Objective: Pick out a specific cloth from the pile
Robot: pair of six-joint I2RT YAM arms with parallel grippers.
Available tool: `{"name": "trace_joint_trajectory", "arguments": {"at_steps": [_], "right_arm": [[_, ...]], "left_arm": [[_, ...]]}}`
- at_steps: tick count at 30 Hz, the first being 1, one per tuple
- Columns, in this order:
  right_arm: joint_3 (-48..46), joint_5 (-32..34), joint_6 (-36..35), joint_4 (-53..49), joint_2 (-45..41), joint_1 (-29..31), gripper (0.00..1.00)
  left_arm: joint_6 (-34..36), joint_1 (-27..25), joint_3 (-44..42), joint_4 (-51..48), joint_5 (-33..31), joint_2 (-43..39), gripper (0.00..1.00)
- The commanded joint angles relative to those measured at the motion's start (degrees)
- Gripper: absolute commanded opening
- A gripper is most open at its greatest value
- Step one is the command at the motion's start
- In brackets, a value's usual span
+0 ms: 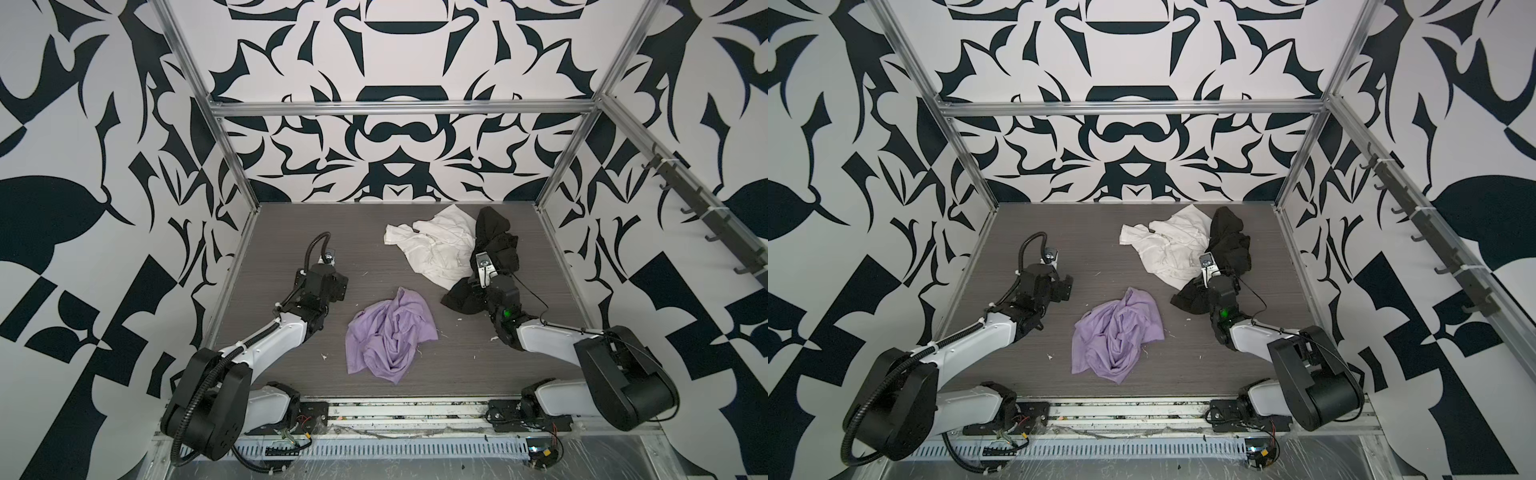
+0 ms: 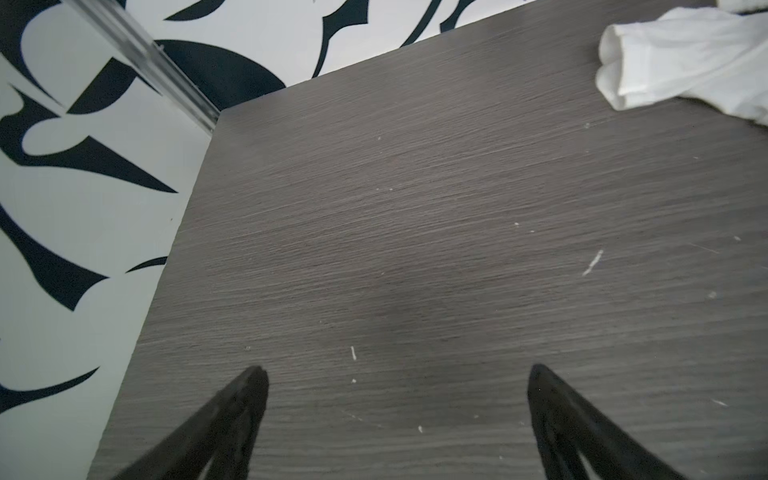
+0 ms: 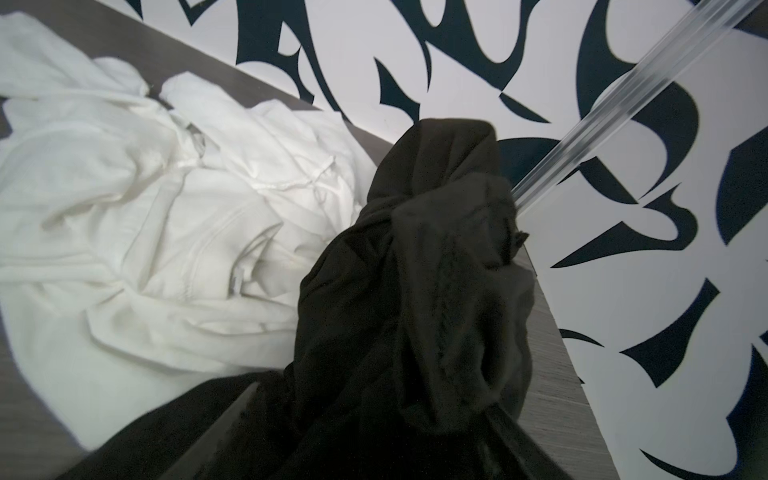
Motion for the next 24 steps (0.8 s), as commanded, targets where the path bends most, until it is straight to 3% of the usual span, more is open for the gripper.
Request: {"name": "trace_joint_trajectory", "arguments": {"at_steps": [1,6,11,16,18,22,24], "right_arm": [[-1.5,-1.1,1.7,4.1,-3.4,-1.2,0.76],[-5.0,-3.2,3.1,6.3,-6.0,-1.4,0.74],[-9.7,-5.4,3.9,17.3,-3.9,-2.1,0.71],[-10.2,-6.5,4.0,17.5,-4.2,-2.5,0.67],[-10.1,-6.2,4.1,17.3,-4.4,-2.5,0.71],[-10.2,-2.9,8.5,16.6,-1.5,-4.1,0.77],[-13.7,-1.0,9.0,29.2,3.8,-4.6,0.88]], "left_arm": [[-2.3,3.5,-1.5,3.7,3.9,-0.6,1.0],[-2.1,8.0,-3.2,9.6,6.3,2.9,0.99],[-1.6,11.0,-5.2,15.8,11.2,5.6,0.99],[-1.3,14.5,-7.1,25.4,16.4,8.0,0.98],[1.6,14.7,-8.5,30.1,22.6,9.4,0.98],[1.3,14.7,-8.2,29.0,21.5,8.6,0.97],[1.0,14.7,-7.8,21.2,21.8,4.4,0.97]]}}
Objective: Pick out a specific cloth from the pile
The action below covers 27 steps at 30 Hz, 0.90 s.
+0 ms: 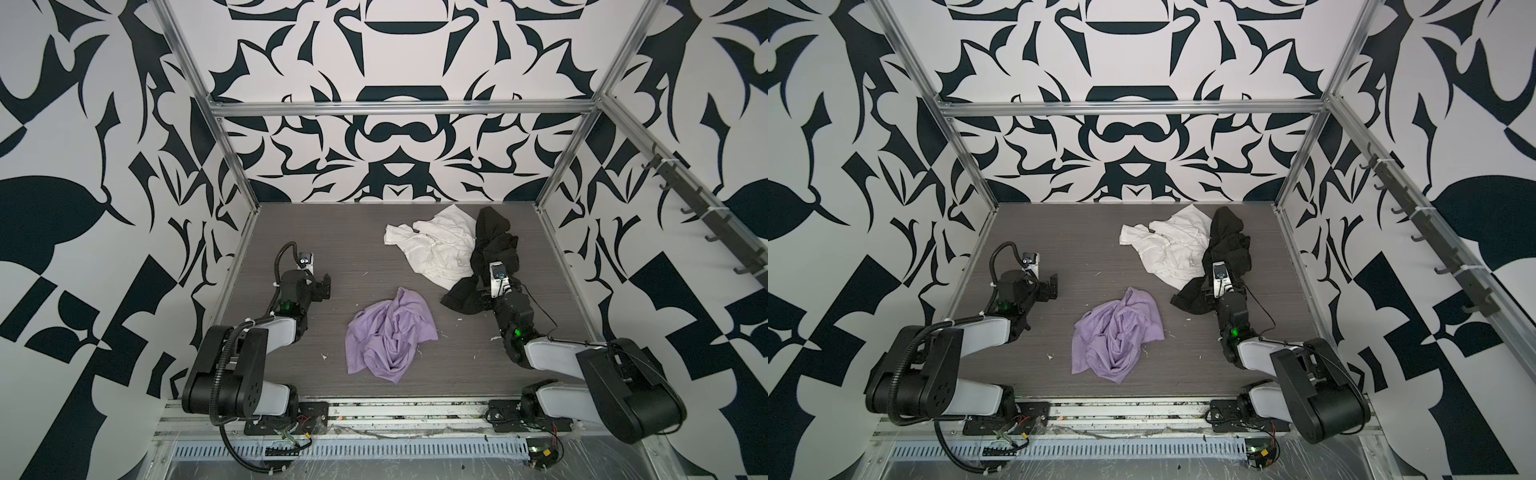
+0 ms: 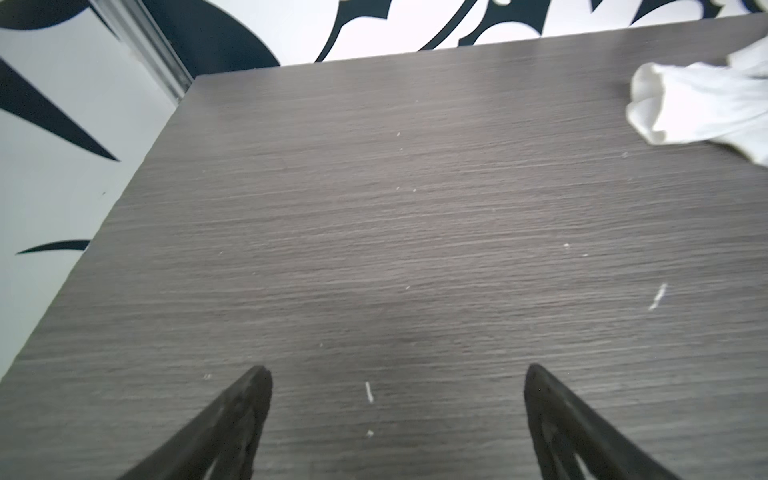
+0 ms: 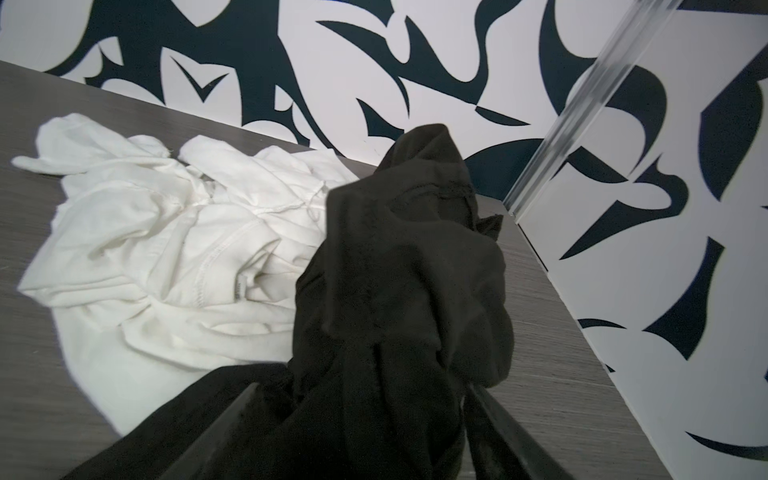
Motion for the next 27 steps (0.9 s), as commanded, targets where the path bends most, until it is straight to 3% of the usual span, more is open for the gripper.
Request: {"name": "trace_joint_trajectory", "arguments": {"at_steps": [1,4,7,10,12,13,18,21,27], "right_arm": [[-2.5,3.9,2.9,14.2,6.3,-1.1,0.96],[-1.2,1.2,2.7,15.3,11.6,-1.8,0.99],[-1.1,4.2,3.5,22.1,17.6,-2.0,1.0],[0.6,3.8,4.0,16.0,15.5,-2.2,1.0],[1.9,4.1,4.0,13.7,15.3,-2.2,1.0],[2.3,4.2,3.8,13.2,15.3,-2.3,1.0],[5.2,6.9,4.5,6.3,14.4,-2.2,1.0],[7.2,11.5,6.0,3.8,14.9,-2.2,1.0],[7.8,11.0,6.4,2.2,14.6,-2.4,1.0]], "left_arm": [[1.2,0.2,-0.7,-4.0,2.9,-5.8,0.98],[2.1,1.4,-2.3,-1.8,3.0,-6.4,0.99],[3.4,2.8,-1.7,1.9,5.3,-3.4,0.98],[2.5,3.6,-0.5,2.0,8.8,-2.0,0.96],[-1.8,3.8,-1.1,6.1,10.3,-0.9,0.97],[0.9,3.5,0.3,5.4,12.1,0.7,0.95],[-1.0,4.0,-1.4,17.0,7.1,9.8,0.97],[-2.3,4.5,-0.6,14.0,7.3,9.1,1.0],[-2.2,4.5,-0.7,15.4,7.1,9.8,1.0]]}}
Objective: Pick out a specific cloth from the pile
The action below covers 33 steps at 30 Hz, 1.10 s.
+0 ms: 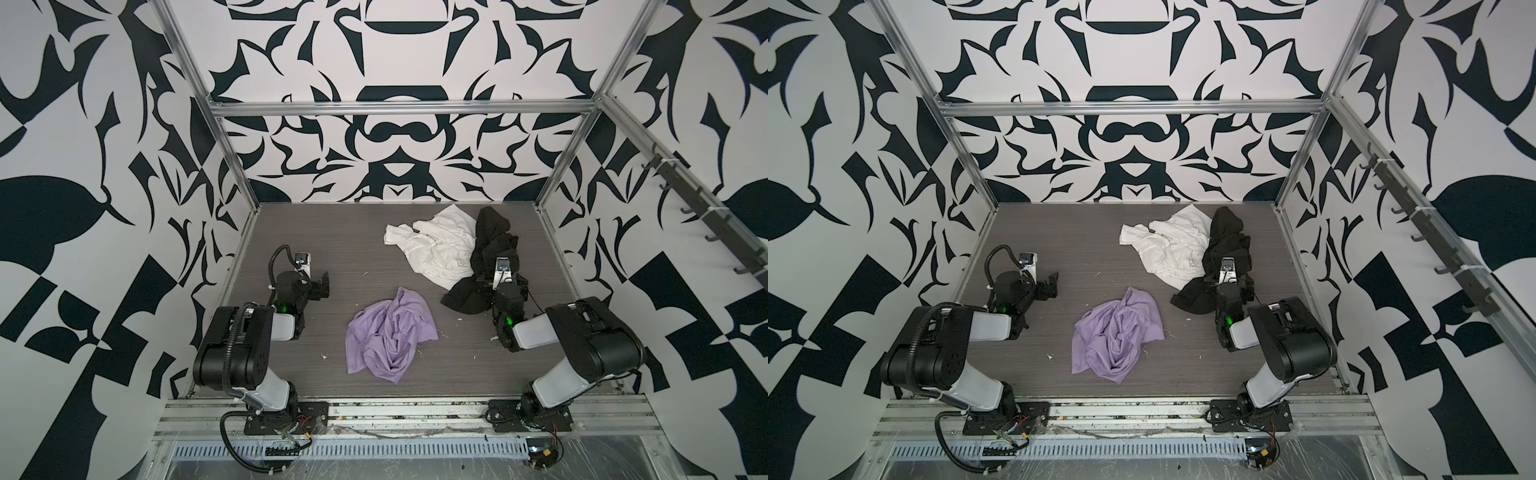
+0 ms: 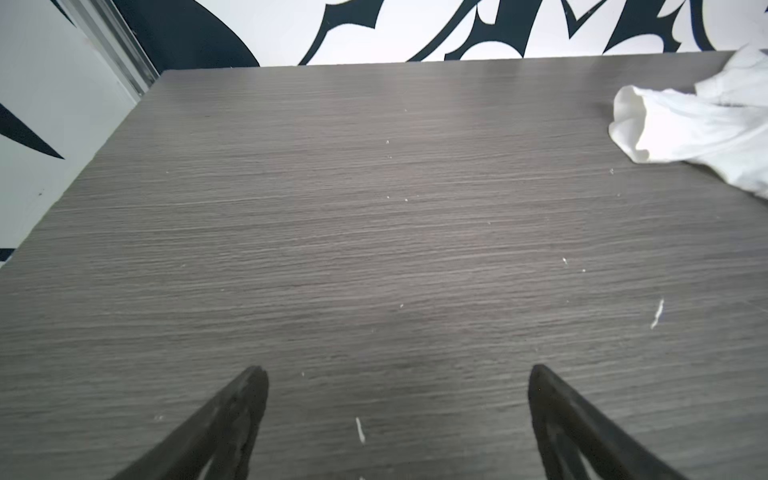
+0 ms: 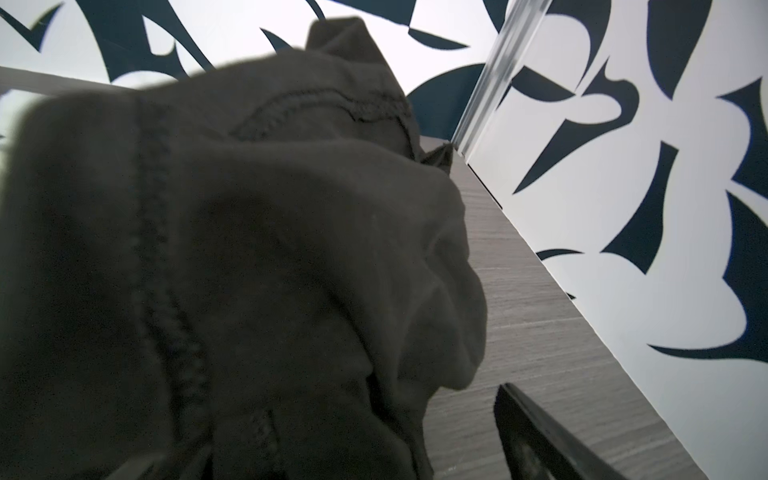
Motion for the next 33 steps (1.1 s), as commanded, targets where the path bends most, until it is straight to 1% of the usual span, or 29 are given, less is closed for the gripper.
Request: {"name": "trace_joint_trajectory", "arguments": {"at_steps": [1,9,33], "right_arm": [[1.4,1.8,1.2,-1.2,-1.0,-0.4,1.0],[2.1,-0.3,1.8,-3.1,-1.3,-1.4,1.0],[2.4,-1.5,2.0,-4.1,-1.5,-1.9,1.0]], "left_arm": [[-0.6,0.3,0.1,2.7,-0.4,0.1,1.0],[-0.6,0.3,0.1,2.6,-0.4,0.3,1.0],[-0.6,0.3,0.0,2.7,-0.4,0.0,1.0]]}}
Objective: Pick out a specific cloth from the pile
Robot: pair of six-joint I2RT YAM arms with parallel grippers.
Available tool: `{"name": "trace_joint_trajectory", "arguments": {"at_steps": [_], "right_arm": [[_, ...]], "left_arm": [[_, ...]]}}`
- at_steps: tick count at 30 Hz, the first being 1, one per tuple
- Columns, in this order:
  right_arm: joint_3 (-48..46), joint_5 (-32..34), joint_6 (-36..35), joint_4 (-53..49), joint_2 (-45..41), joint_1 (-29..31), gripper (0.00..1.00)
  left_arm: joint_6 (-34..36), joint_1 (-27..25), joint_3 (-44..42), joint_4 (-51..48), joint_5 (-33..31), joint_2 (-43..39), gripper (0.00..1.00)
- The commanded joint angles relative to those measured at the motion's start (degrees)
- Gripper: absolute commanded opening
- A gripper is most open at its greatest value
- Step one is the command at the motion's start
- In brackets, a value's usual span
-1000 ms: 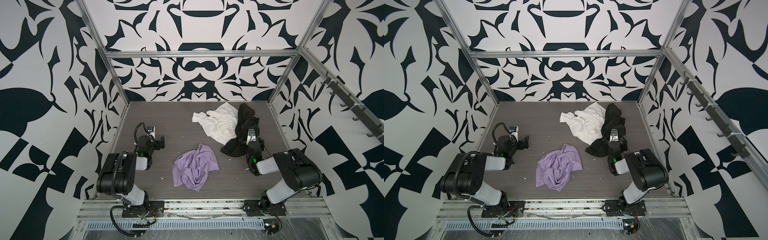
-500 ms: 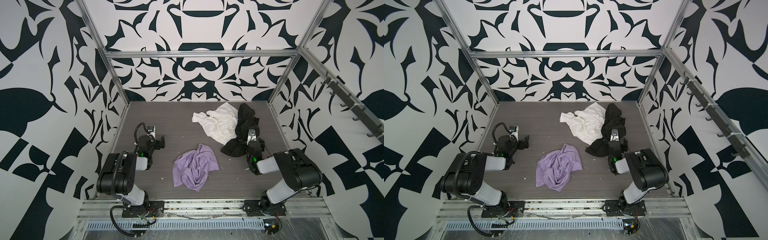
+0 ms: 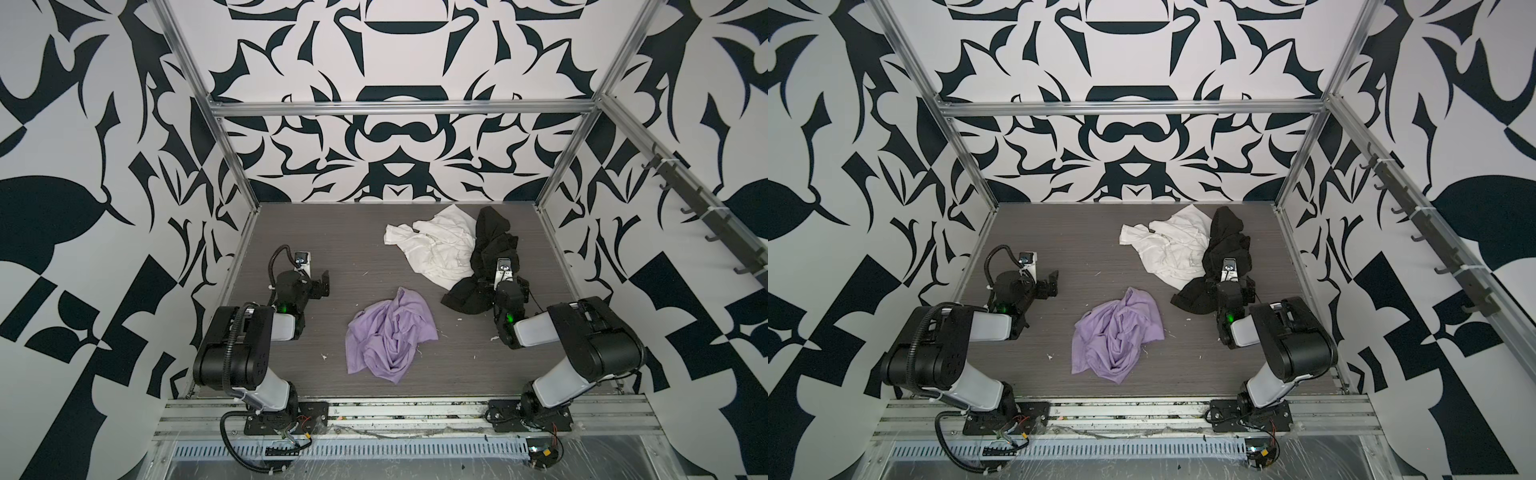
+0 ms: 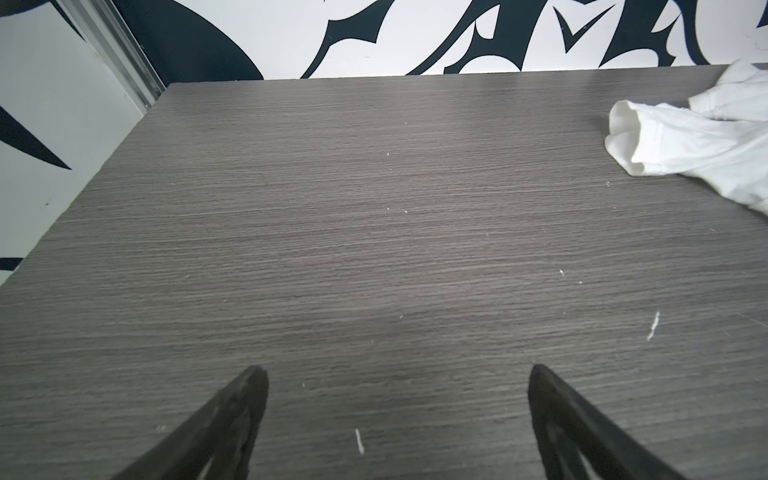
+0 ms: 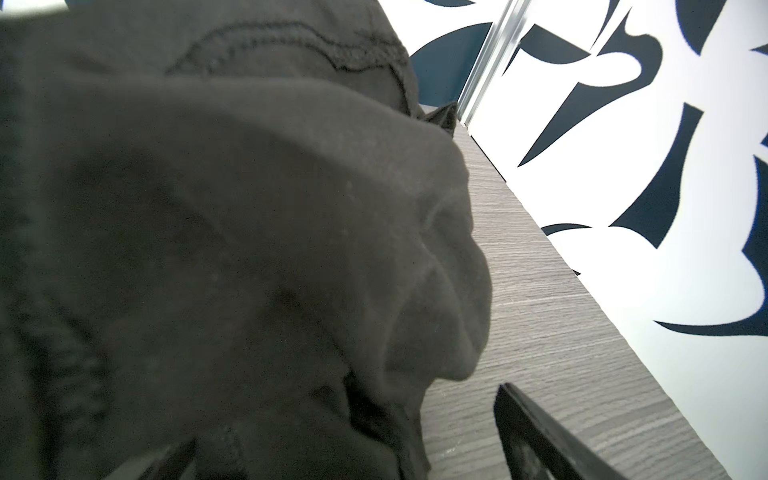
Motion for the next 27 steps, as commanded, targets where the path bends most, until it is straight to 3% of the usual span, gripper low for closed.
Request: {"name": "trace_joint_trajectory", "arguments": {"at_steps": [1,27], "right_arm": [[1.3,0.0,0.5,0.7,-1.6,-0.2,1.0],[1.9,-3.8,0.2,-1.1,-1.7,-1.0,1.0]], "left_arm": [[-0.5,0.3,0.0,1.7,-0.1,0.0,1.0],[-0.5,0.3,-0.2,1.9,-0.1,-0.1,1.0]]}}
